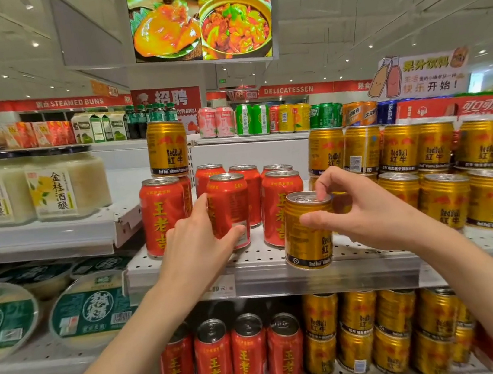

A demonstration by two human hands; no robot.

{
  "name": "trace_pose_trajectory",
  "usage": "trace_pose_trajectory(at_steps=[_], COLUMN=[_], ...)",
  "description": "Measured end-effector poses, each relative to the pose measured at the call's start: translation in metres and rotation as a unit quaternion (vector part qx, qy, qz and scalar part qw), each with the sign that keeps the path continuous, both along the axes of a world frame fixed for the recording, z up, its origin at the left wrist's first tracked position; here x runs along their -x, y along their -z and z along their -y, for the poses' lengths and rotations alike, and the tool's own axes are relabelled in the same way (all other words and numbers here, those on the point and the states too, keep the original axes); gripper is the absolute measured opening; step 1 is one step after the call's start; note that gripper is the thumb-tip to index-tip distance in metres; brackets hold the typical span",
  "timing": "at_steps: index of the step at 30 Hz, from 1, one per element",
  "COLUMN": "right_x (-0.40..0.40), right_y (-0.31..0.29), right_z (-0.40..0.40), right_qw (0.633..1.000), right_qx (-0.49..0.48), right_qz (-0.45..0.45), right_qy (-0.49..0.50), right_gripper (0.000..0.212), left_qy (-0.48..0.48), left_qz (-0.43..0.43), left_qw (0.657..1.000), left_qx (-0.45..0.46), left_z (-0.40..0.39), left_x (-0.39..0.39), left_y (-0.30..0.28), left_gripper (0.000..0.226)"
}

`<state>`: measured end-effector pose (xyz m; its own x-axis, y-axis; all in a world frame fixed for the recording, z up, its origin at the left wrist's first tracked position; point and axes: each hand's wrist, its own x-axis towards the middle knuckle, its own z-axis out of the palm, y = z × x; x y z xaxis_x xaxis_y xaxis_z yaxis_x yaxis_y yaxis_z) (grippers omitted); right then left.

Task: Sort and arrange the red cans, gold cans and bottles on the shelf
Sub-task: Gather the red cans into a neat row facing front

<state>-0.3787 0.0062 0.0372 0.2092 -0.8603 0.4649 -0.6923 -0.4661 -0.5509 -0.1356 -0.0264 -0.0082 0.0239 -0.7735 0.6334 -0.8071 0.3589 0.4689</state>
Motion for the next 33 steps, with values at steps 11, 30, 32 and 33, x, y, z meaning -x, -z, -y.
trace_pose_trajectory(at_steps=[11, 30, 32, 33], right_x=[-0.001, 0.046, 0.067, 0.078], right_y=[0.009, 0.047, 0.045, 0.042], right_z=[-0.009, -0.032, -0.033, -0.033], right_qw=[0.999, 0.951, 0.953, 0.956], right_qx=[-0.005, 0.015, 0.019, 0.02], right_qz=[0.052, 0.31, 0.302, 0.293], right_qy=[0.0, -0.005, 0.003, 0.009], right_gripper=[0.039, 0.029, 0.028, 0.028], left_qy=[0.037, 0.249, 0.243, 0.238], left_qz=[-0.064, -0.037, -0.024, -0.016], left_qw=[0.996, 0.964, 0.966, 0.967], left_qx=[0.04, 0.082, 0.084, 0.088], left_z=[0.021, -0.035, -0.033, -0.031], left_x=[-0.004, 0.089, 0.111, 0.123], left_y=[0.024, 0.044, 0.043, 0.042], left_gripper=[0.062, 0.059, 0.058, 0.058])
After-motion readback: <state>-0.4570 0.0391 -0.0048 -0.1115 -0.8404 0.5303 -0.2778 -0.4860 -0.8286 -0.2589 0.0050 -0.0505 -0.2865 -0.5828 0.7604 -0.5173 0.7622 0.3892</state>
